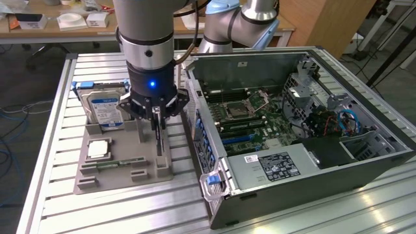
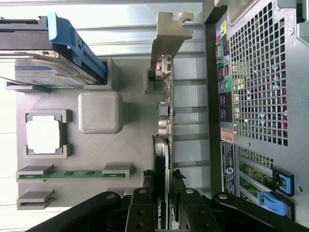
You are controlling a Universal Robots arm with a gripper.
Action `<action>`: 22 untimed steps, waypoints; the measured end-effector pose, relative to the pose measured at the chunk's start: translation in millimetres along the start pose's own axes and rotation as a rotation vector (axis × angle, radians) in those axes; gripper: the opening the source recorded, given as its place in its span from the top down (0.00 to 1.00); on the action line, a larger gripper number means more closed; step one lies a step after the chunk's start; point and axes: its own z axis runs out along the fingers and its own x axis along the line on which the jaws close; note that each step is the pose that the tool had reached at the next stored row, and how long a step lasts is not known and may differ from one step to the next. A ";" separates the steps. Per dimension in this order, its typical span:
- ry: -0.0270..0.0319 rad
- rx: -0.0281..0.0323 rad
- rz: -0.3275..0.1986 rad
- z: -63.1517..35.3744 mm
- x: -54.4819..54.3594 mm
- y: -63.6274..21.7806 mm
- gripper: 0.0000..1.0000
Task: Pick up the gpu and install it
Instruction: 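Pick up the gpu and move the gpu toward the slot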
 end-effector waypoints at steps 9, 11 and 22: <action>-0.0002 0.0000 0.000 -2.2 0.0 0.1 0.74; -0.0001 0.0001 0.000 -4.0 -0.1 0.2 0.74; -0.0001 0.0000 0.000 -46.1 -1.0 2.1 0.74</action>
